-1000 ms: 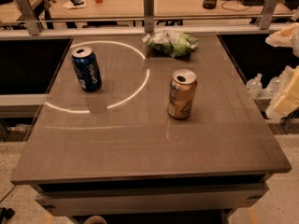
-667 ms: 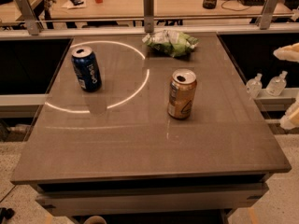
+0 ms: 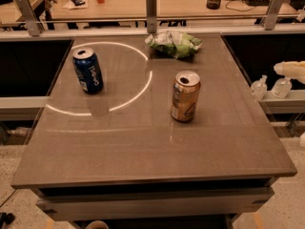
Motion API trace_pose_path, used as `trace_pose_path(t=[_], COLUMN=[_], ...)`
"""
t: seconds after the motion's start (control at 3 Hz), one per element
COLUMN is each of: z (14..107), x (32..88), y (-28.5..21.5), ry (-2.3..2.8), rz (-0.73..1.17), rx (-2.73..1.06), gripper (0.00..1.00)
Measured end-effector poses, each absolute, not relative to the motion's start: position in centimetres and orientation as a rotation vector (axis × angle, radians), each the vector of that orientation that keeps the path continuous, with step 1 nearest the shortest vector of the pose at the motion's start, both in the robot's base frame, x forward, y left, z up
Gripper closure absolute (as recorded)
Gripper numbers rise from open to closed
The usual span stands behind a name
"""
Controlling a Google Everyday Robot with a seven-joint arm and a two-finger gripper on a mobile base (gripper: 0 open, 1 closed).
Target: Pick orange can
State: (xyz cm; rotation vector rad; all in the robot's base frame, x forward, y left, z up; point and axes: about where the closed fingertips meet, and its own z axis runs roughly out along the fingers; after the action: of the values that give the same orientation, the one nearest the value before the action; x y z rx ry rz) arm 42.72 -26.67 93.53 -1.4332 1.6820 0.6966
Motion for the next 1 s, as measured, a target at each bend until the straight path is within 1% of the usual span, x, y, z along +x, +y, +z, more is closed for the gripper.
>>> trace_pose_path(t=[0.33, 1.0], z=[93.84, 93.16], x=[41.50, 42.00], y=[-26.78, -26.32], ry=[1.591, 1.575], rz=[0.733, 0.700], rx=[-1.401, -1.365], gripper=[0.00, 0.00])
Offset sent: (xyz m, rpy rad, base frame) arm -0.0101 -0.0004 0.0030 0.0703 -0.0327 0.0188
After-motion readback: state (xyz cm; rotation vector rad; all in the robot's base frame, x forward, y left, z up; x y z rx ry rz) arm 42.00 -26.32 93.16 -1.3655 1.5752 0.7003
